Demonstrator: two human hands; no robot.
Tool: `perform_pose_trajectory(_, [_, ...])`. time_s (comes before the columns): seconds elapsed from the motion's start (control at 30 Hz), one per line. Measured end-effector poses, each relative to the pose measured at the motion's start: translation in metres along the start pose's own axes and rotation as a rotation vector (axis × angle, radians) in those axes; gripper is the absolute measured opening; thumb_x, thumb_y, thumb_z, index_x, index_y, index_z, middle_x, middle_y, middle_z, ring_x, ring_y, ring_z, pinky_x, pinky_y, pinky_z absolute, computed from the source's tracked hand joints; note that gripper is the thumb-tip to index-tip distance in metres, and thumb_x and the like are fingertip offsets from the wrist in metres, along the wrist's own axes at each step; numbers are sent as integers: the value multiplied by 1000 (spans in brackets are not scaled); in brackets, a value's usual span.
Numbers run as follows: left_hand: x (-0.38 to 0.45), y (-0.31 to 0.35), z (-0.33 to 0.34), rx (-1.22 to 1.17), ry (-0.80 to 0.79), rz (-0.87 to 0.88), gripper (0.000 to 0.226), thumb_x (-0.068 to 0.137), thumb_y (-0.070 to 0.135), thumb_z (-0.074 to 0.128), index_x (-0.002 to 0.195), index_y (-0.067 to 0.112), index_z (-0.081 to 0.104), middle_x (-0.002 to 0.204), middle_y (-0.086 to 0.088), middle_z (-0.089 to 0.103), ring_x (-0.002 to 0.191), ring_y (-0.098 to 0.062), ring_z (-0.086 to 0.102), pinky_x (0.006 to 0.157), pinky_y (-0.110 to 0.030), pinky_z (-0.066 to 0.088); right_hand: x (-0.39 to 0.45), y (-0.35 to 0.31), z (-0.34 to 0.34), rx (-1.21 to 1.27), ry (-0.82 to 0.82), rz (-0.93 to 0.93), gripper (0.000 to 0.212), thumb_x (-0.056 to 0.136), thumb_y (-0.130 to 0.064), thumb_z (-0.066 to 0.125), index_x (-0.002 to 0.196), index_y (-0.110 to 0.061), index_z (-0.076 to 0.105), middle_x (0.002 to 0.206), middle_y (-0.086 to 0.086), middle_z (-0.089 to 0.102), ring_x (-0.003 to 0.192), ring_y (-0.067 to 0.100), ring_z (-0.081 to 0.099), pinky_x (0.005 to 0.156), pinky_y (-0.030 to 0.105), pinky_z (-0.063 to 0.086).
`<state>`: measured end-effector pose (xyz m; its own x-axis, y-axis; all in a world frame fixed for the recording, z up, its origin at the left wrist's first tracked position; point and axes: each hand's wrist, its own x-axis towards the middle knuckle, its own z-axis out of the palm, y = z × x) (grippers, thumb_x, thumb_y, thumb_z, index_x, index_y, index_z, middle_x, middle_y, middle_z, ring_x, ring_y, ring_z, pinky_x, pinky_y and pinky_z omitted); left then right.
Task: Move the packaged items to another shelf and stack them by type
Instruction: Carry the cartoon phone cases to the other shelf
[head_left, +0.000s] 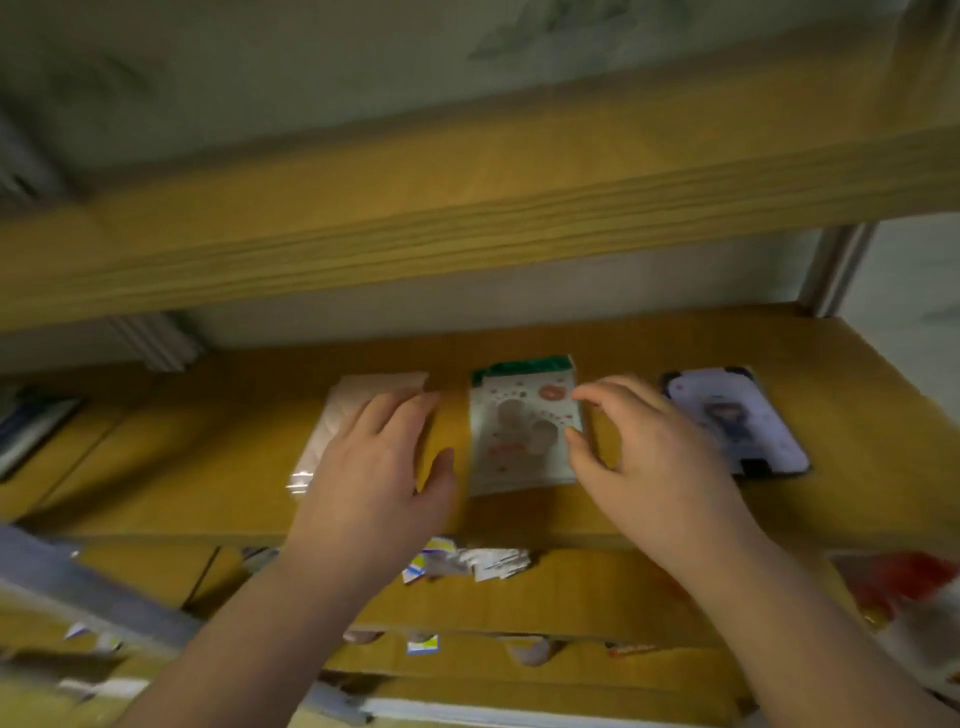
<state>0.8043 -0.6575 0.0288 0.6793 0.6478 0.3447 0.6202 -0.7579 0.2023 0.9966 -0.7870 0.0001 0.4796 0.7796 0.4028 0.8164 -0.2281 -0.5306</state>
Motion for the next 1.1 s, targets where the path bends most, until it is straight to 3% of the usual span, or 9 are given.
perform_pose_trajectory(0.17, [-21,-49,-20,-26,62,-97,51,89,31,64,137,15,56,140,-2,58,137,-22,43,110,-37,36,4,-40,29,6,-64,-44,38,93,-40,60,128,-27,60,126,-12,60,111,8,58,84,19,46])
perform_pose_trajectory(0.27, [-37,-79,-32,-33,85,-134,53,91,35,61,141,18,52,144,2,54,140,-18,38,111,-33,32,5,-72,48,11,-64,-55,36,91,-38,64,124,-25,63,123,-9,63,111,12,58,89,28,48])
perform_pose_trajectory(0.4, [-69,-130,-53,-74,119,-176,52,91,33,62,140,18,53,139,0,55,130,-14,41,104,-27,35,0,-128,82,25,-95,-114,34,89,-35,65,122,-26,65,119,-12,63,106,10,59,86,25,47])
perform_pose_trajectory(0.63, [-153,-249,-109,-123,189,-261,51,92,34,62,141,22,52,138,5,55,128,-12,46,100,-24,36,-29,-253,154,18,-145,-181,36,89,-37,65,124,-30,63,119,-16,61,105,3,55,85,19,42])
perform_pose_trajectory(0.77, [-209,-320,-142,-108,229,-287,49,93,41,54,141,30,49,135,16,51,114,-9,54,89,-22,44,-45,-334,203,56,-174,-253,35,90,-39,64,124,-31,62,117,-20,58,101,-3,49,81,14,39])
perform_pose_trajectory(0.87, [-247,-370,-167,-90,272,-313,49,90,43,50,137,26,53,128,18,51,120,-6,49,92,-24,42,-54,-394,237,105,-198,-307,33,90,-38,64,123,-32,62,111,-24,54,96,-8,44,77,5,34])
perform_pose_trajectory(1.0, [-285,-427,-191,-90,296,-396,53,88,49,44,135,27,54,127,17,53,119,-11,54,92,-32,51,-59,-462,274,148,-269,-387,34,90,-37,64,124,-31,62,118,-21,57,106,-4,51,87,16,44])
perform_pose_trajectory(1.1, [-300,-463,-204,-97,317,-446,51,89,48,47,135,28,53,127,19,51,109,-13,59,90,-33,53,-57,-500,300,147,-297,-426,35,91,-36,64,125,-30,62,122,-19,59,110,-4,49,88,13,37])
